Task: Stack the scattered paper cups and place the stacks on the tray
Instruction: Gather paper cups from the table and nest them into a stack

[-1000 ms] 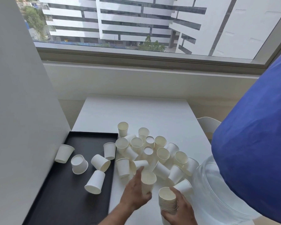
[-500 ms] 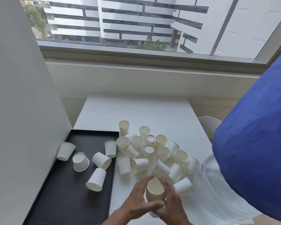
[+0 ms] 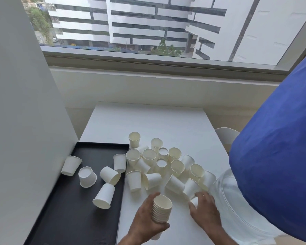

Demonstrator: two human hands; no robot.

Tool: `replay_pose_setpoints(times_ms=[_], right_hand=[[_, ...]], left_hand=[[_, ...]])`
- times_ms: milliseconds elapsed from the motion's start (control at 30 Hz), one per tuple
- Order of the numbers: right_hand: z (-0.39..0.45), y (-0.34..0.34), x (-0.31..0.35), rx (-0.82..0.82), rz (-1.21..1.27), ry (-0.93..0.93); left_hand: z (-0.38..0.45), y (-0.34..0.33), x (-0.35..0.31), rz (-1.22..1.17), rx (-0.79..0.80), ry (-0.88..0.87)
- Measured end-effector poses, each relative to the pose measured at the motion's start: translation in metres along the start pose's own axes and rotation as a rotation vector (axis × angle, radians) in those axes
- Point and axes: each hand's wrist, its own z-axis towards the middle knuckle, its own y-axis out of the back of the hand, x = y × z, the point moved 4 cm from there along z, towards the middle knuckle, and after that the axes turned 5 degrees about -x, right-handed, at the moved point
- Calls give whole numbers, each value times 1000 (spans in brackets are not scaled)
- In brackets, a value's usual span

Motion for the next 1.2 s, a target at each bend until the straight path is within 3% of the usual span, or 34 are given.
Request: replay_pose_setpoints(times_ms=[100,233,433,600,733,833,1067,1200], right_hand=[[4,-10,-10,148,-159,9],[-1,-19,-10,168,-152,2],[-9,-26,-15,146,37,-68],[-15,-24,-9,58,386,-140],[-29,-8,14,-114,733,5],[-37,6,42,-147,876,130],[-53,6,78,11,806,473],[-46,1,78,142,808,490]], left_hand=[[-1,0,1,18,1,0],[-1,1,-1,36,10,3],[-2,6,3,72,31,8],[-7,9,8,181,121,4],[-11,14,11,230,136,46],[-11,17,7,250,130,55],[-5,14,-8,151,125,60],[-5,17,-15,194,114,12]])
